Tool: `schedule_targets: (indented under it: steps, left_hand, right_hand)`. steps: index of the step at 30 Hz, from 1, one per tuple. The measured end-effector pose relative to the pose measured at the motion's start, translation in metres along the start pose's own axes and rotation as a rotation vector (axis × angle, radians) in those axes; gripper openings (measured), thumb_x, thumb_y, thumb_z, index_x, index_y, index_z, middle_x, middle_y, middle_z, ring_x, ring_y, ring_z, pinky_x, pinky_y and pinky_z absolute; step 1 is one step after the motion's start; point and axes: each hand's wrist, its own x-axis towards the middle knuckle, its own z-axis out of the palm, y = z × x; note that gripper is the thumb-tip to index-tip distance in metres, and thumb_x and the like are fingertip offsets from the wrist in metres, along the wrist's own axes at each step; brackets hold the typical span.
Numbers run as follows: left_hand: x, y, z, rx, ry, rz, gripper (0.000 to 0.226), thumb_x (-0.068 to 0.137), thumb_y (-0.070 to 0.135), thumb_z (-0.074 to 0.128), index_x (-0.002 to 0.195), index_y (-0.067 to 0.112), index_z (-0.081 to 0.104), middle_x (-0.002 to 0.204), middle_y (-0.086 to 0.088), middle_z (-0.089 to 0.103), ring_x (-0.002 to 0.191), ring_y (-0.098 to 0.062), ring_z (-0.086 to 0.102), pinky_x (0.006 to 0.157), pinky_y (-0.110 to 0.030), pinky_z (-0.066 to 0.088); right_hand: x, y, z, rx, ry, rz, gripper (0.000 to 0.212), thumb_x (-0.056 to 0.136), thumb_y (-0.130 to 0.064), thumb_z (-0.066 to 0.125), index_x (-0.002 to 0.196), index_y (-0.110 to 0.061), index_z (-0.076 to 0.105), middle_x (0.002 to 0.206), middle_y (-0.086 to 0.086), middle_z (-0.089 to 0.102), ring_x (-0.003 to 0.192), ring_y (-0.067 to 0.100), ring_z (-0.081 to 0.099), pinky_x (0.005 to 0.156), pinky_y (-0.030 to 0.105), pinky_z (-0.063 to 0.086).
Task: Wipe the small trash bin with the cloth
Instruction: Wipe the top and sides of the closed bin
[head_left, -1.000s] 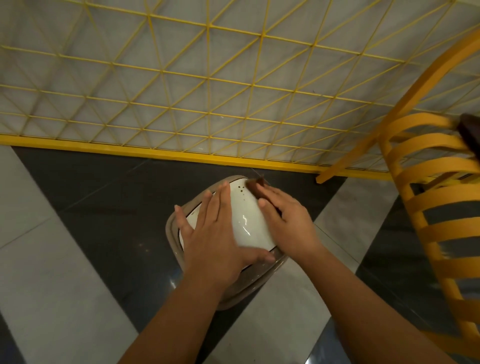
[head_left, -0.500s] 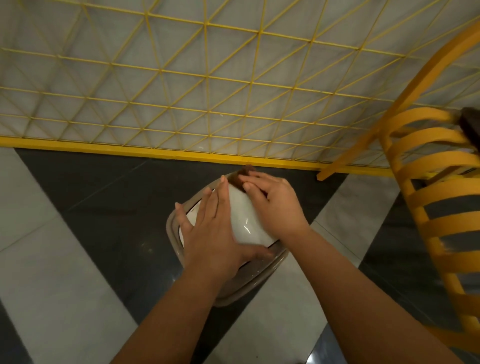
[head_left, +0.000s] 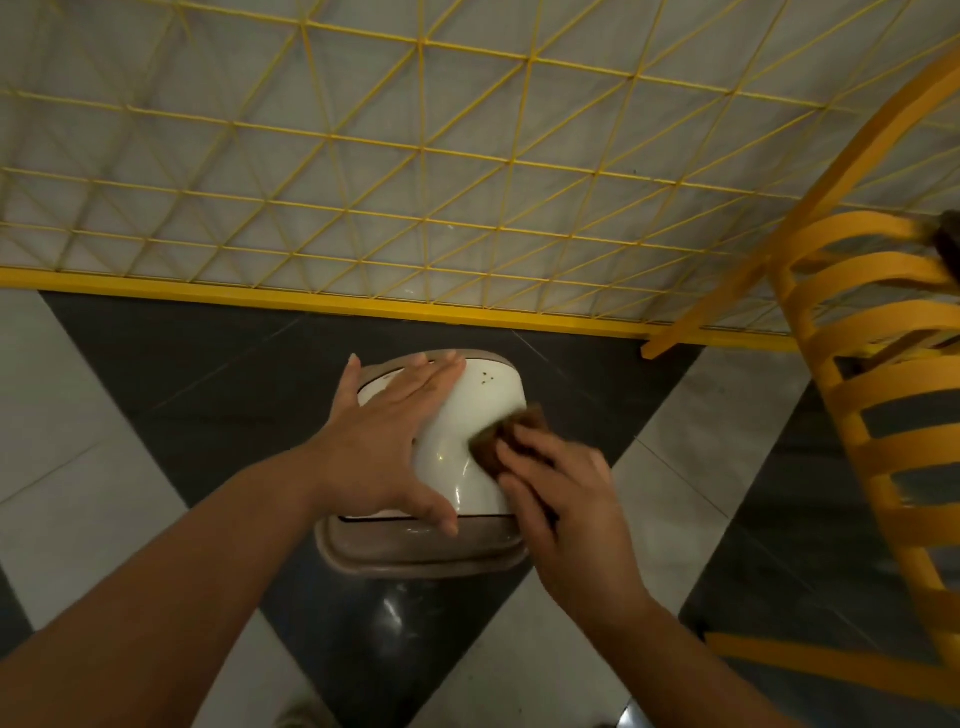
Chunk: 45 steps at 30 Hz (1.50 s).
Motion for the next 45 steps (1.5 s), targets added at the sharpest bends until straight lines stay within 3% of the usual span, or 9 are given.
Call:
schedule_targets:
  steps: [6,15,19,27,31,36,40,43,45]
  left_hand:
    - [0.000,0.001,-0.001,-0.094,0.001,-0.011,0.144,0.047,0.075,0.073,0.141,0.042,-0.031,0.159,0.018,-0.008,0.138,0.004,-0.023,0.108,-0.051,-0.029]
    - [-0.001,0.003,-0.002,-0.107,-0.006,-0.016,0.143,0.050,0.072,0.074,0.141,0.042,-0.031,0.160,0.015,-0.011,0.133,0.005,-0.023,0.107,-0.048,-0.031]
    - [0.000,0.002,-0.002,-0.098,0.000,-0.019,0.142,0.049,0.075,0.072,0.142,0.041,-0.029,0.160,0.016,-0.011,0.135,0.006,-0.021,0.108,-0.048,-0.029]
    - [-0.001,0.001,-0.001,-0.123,0.003,-0.015,0.143,0.048,0.075,0.072,0.142,0.041,-0.030,0.140,0.030,-0.021,0.131,0.007,-0.028,0.108,-0.048,-0.031]
    - [0.002,0.002,-0.003,-0.071,-0.004,-0.019,0.144,0.047,0.076,0.070,0.142,0.038,-0.031,0.140,0.030,-0.019,0.132,0.006,-0.027,0.109,-0.050,-0.028]
    - [0.003,0.000,-0.002,-0.037,-0.008,-0.036,0.146,0.036,0.088,0.056,0.141,0.040,-0.033,0.156,0.020,-0.014,0.135,0.005,-0.025,0.109,-0.050,-0.027]
    - [0.001,-0.001,0.000,-0.044,0.024,-0.027,0.145,0.040,0.086,0.062,0.141,0.041,-0.032,0.154,0.023,-0.014,0.135,0.006,-0.023,0.109,-0.049,-0.028]
    - [0.001,-0.002,-0.001,-0.053,0.020,-0.009,0.144,0.044,0.084,0.064,0.140,0.041,-0.033,0.139,0.033,-0.028,0.132,0.008,-0.027,0.108,-0.046,-0.030]
    - [0.002,-0.002,-0.002,-0.052,0.010,-0.004,0.143,0.041,0.085,0.062,0.136,0.043,-0.037,0.139,0.033,-0.028,0.134,0.007,-0.026,0.108,-0.047,-0.029]
  right_hand:
    - [0.076,0.001,0.010,0.102,0.010,0.245,0.025,0.092,-0.033,0.055,0.114,-0.032,0.066,0.116,-0.013,0.051,0.111,0.008,0.042,0.092,0.018,0.033]
    - [0.039,-0.002,-0.004,0.008,-0.053,0.093,0.026,0.089,-0.040,0.051,0.109,-0.033,0.067,0.102,-0.013,0.052,0.097,0.003,0.049,0.081,0.018,0.044]
    - [0.087,0.004,0.011,0.062,0.032,0.271,0.022,0.093,-0.031,0.053,0.111,-0.029,0.066,0.101,-0.010,0.050,0.098,0.011,0.051,0.086,0.029,0.046]
    - [-0.024,-0.008,-0.004,0.138,-0.058,0.104,0.023,0.087,-0.044,0.048,0.106,-0.044,0.062,0.106,-0.026,0.050,0.102,0.001,0.051,0.085,0.018,0.046]
    - [0.011,-0.008,0.001,0.152,-0.022,0.133,0.025,0.088,-0.041,0.051,0.108,-0.038,0.065,0.104,-0.023,0.049,0.099,-0.003,0.048,0.086,0.014,0.041]
    - [0.076,0.011,0.012,0.497,0.053,0.600,0.016,0.091,-0.029,0.058,0.100,-0.038,0.067,0.099,-0.017,0.058,0.090,-0.003,0.052,0.089,0.025,0.044]
    - [0.037,0.017,0.006,0.675,-0.088,0.899,0.012,0.092,-0.030,0.055,0.095,-0.038,0.065,0.104,-0.012,0.064,0.096,0.007,0.058,0.093,0.036,0.047]
    - [0.009,0.007,0.000,0.612,-0.075,0.836,0.015,0.093,-0.028,0.054,0.095,-0.039,0.064,0.096,-0.018,0.062,0.092,0.002,0.058,0.090,0.030,0.049]
    - [0.009,-0.002,-0.002,0.482,0.013,0.634,0.018,0.092,-0.027,0.056,0.097,-0.042,0.063,0.099,-0.022,0.058,0.093,-0.006,0.054,0.087,0.018,0.045]
